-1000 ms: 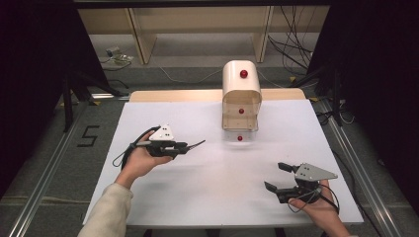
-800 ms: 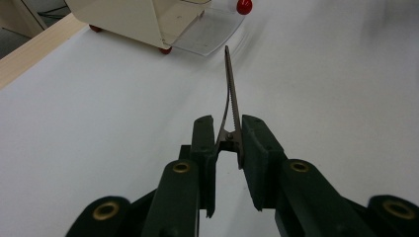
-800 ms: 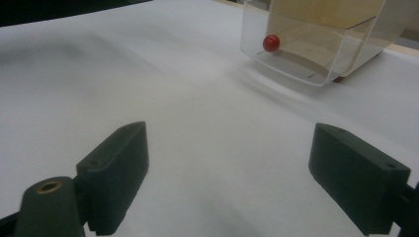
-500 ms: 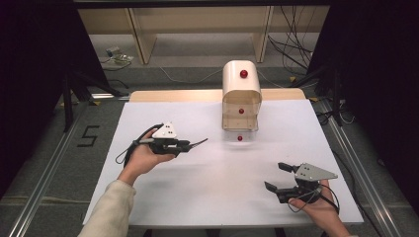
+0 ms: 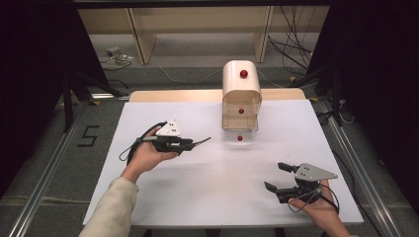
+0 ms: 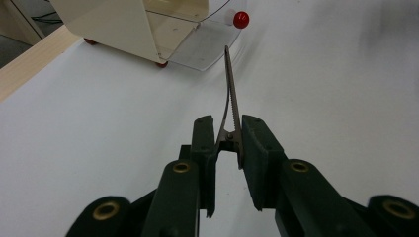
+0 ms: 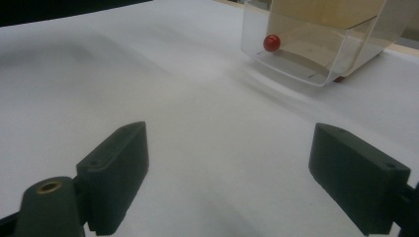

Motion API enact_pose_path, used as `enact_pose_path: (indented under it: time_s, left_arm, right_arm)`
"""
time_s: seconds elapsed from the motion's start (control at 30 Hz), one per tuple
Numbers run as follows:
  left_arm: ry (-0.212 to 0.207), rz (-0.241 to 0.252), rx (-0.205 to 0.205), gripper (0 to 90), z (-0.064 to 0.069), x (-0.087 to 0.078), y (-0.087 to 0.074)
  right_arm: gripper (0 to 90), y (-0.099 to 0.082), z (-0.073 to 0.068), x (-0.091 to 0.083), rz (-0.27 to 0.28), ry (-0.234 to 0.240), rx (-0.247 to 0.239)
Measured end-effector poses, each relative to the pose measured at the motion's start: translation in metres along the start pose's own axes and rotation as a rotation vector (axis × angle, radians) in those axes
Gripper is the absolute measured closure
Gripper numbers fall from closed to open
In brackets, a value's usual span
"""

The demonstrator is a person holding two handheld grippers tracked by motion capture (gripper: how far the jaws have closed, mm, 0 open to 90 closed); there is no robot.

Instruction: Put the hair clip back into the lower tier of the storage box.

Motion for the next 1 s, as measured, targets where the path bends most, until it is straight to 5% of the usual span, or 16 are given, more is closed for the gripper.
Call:
enact_pose_path:
  time_s: [1.0]
  left_arm:
    - [-0.014, -0.003, 0.031, 76.2, -0.007, 0.008, 0.021]
  right_arm:
    - [16.1, 0.0, 0.0, 0.0, -0.002, 0.002, 0.004]
Point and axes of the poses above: each handheld gripper's, and its own axes: x roughly forward along the jaws, y roughly out of its top, z roughly to its right, the point moved 8 cm from there along x, roughly forward along the jaws, and after that the axes turned 14 degrees about x, right-handed, at the moved point
